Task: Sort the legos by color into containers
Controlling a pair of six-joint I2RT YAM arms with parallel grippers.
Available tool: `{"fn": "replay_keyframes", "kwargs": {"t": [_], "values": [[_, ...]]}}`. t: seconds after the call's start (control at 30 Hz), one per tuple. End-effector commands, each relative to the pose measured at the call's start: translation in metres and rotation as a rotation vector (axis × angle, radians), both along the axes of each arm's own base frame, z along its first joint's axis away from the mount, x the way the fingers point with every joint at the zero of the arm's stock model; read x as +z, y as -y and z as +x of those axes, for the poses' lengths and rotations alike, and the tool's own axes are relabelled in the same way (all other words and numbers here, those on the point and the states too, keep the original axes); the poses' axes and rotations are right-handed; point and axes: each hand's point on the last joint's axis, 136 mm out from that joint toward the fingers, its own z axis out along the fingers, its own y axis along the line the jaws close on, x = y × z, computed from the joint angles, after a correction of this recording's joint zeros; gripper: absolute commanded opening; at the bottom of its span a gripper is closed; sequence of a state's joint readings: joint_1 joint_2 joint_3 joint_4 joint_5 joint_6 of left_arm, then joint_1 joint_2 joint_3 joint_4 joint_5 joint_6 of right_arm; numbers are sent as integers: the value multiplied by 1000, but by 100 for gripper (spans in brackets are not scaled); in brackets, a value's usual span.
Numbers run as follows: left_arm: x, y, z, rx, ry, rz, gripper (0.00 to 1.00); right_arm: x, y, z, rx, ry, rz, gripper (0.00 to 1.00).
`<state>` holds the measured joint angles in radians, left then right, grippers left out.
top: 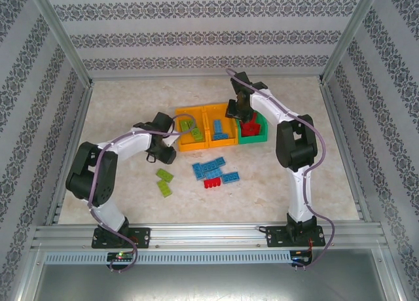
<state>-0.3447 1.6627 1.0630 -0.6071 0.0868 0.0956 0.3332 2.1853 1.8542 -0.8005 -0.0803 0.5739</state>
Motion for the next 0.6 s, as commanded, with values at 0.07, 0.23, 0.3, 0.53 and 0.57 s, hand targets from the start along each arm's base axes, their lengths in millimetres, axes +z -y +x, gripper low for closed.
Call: {"fn": "replay_keyframes", "kwargs": {"t": [0.07,0.23,0.3,0.53,0.57], "values": [[44,-8,16,81,106,-6,37,-6,4,1,-14,-16,8,43],[89,15,40,98,191,-129,37,-6,2,1,-8,-15,20,43],[102,27,52,117,215,-193,37,-4,1,1,-3,-9,26,43],[115,71,88,169,167,-399,39,8,-4,1,26,33,38,59],[114,75,91,175,156,-407,39,11,-3,0,29,41,35,62]]}}
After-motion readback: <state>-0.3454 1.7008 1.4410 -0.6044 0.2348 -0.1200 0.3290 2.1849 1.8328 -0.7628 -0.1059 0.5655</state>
